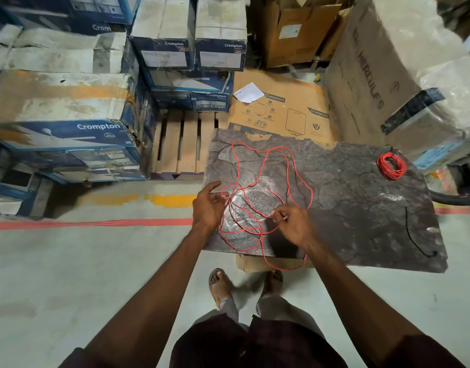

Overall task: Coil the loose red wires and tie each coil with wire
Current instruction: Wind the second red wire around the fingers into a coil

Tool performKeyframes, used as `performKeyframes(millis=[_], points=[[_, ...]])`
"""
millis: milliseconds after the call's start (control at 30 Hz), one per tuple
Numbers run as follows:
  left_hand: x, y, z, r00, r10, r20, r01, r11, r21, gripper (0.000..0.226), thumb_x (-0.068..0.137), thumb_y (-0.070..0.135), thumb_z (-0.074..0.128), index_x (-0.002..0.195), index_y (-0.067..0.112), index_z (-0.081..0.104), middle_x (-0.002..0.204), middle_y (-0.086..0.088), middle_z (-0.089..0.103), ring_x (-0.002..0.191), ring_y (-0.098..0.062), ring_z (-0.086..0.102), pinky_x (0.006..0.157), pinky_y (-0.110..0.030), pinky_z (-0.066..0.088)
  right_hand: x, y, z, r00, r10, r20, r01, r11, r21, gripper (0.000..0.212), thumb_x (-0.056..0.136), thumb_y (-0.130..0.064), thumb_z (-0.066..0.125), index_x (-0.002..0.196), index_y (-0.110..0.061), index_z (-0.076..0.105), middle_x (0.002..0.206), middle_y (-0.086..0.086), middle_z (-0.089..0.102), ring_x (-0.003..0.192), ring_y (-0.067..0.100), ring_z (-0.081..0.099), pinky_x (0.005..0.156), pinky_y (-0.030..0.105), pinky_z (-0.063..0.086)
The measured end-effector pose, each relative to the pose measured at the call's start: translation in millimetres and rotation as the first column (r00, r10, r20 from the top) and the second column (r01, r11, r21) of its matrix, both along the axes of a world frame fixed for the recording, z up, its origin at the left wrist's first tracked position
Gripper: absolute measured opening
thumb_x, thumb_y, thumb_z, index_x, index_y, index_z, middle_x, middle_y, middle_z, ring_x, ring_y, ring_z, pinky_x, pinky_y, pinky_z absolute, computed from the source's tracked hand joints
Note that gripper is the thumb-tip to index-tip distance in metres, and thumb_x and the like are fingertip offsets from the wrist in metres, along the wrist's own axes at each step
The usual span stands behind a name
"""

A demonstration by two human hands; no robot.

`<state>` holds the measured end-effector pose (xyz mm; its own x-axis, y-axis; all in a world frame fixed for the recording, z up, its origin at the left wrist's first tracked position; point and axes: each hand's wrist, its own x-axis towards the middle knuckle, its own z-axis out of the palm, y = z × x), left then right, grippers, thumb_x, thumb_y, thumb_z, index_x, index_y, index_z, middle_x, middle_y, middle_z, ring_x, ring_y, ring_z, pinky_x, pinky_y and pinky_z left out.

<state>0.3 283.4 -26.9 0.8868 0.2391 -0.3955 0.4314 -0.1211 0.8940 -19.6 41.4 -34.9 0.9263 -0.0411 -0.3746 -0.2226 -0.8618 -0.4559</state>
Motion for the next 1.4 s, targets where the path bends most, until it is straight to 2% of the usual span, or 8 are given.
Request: performKeyframes(millis=[133, 233, 333, 467, 733, 1000, 1267, 1400], points=[[3.4, 1.7, -1.0, 1.0, -0.027, -0.013, 0.028, 0.999, 0.037, 0.011, 0.088, 0.023, 0.072, 0.096, 0.016, 0.074, 0.088, 0.002, 0.079, 0.079, -0.005, 0.073, 0.083, -0.031, 0.061, -4.2, 17.0, 3.0, 0.998, 0.06, 0.036, -0.062, 0.996, 0.069, 0.028, 0.091, -0.051, 0.052, 0.097, -0.032, 0.071, 0.095, -0.009, 0.076, 0.09, 0.018, 0.071, 0.083, 0.039, 0.057], [4.2, -1.1, 16.2, 0.998, -0.069, 0.011, 0.069, 0.996, 0.052, 0.015, 0.096, 0.022, 0.067, 0.097, 0.011, 0.077, 0.085, 0.004, 0.079, 0.081, 0.003, 0.069, 0.073, -0.01, 0.051, -2.5, 28.6, 6.5, 0.996, 0.035, 0.084, -0.054, 0.972, 0.229, 0.023, 0.097, -0.041, 0.063, 0.11, -0.025, 0.074, 0.107, -0.005, 0.076, 0.095, 0.015, 0.071, 0.089, 0.038, 0.057], [7.0, -4.2, 32.6, 0.992, -0.1, 0.074, 0.107, 0.989, -0.105, 0.015, 0.097, 0.015, 0.065, 0.101, 0.006, 0.076, 0.079, 0.003, 0.078, 0.074, 0.001, 0.068, 0.075, -0.014, 0.05, 3.4, 36.0, 5.5, 0.993, 0.018, 0.115, -0.056, 0.938, 0.341, 0.033, 0.099, -0.029, 0.066, 0.129, -0.016, 0.066, 0.121, 0.003, 0.07, 0.11, 0.021, 0.066, 0.092, 0.017, 0.051], [10.4, -3.3, 58.9, 0.973, -0.223, 0.061, 0.23, 0.905, -0.358, 0.022, 0.099, 0.016, 0.062, 0.113, 0.003, 0.073, 0.081, 0.002, 0.076, 0.058, -0.005, 0.055, 0.06, -0.017, 0.043, 19.0, 38.5, 13.0, 0.978, -0.003, 0.211, -0.08, 0.92, 0.383, 0.061, 0.095, -0.029, 0.07, 0.15, -0.025, 0.045, 0.128, 0.0, 0.064, 0.122, 0.019, 0.058, 0.106, 0.031, 0.043], [24.9, 6.0, 83.7, 0.948, -0.311, 0.067, 0.279, 0.712, -0.644, 0.021, 0.099, 0.019, 0.059, 0.112, 0.01, 0.073, 0.082, 0.003, 0.069, 0.059, -0.007, 0.052, 0.058, -0.021, 0.046, 64.2, 34.5, 47.1, 0.963, -0.031, 0.267, -0.138, 0.796, 0.59, 0.013, 0.102, -0.025, 0.056, 0.096, -0.017, 0.065, 0.088, 0.003, 0.072, 0.084, 0.013, 0.066, 0.082, 0.03, 0.051], [36.4, 17.2, 75.0, 0.935, -0.311, 0.171, 0.342, 0.917, -0.203, 0.032, 0.085, -0.01, 0.072, 0.113, 0.005, 0.07, 0.085, -0.01, 0.065, 0.083, -0.015, 0.061, 0.091, -0.027, 0.052, 74.7, 20.7, 59.4, 0.963, -0.222, 0.152, 0.054, 0.713, 0.699, 0.02, 0.105, -0.027, 0.053, 0.088, -0.035, 0.063, 0.077, -0.004, 0.068, 0.058, 0.016, 0.065, 0.058, 0.031, 0.054], [48.3, 7.7, 62.5, 0.946, -0.221, 0.238, 0.22, 0.975, 0.032, 0.02, 0.094, 0.005, 0.069, 0.114, 0.006, 0.074, 0.089, -0.002, 0.066, 0.055, -0.002, 0.059, 0.058, -0.015, 0.048, 77.8, 14.2, 46.5, 0.947, -0.244, 0.208, 0.073, 0.797, 0.6, 0.012, 0.102, -0.015, 0.06, 0.099, -0.026, 0.057, 0.087, 0.008, 0.066, 0.061, 0.002, 0.061, 0.056, 0.018, 0.049], [52.1, -4.8, 62.0, 0.967, -0.148, 0.208, 0.154, 0.988, -0.013, 0.023, 0.094, 0.0, 0.067, 0.117, 0.0, 0.072, 0.087, -0.006, 0.064, 0.056, -0.014, 0.056, 0.049, -0.013, 0.044, 72.6, 2.5, 36.0, 0.929, -0.065, 0.364, -0.086, 0.919, 0.384, 0.032, 0.092, 0.005, 0.052, 0.094, -0.027, 0.048, 0.088, 0.001, 0.055, 0.073, 0.023, 0.056, 0.069, 0.044, 0.052]])
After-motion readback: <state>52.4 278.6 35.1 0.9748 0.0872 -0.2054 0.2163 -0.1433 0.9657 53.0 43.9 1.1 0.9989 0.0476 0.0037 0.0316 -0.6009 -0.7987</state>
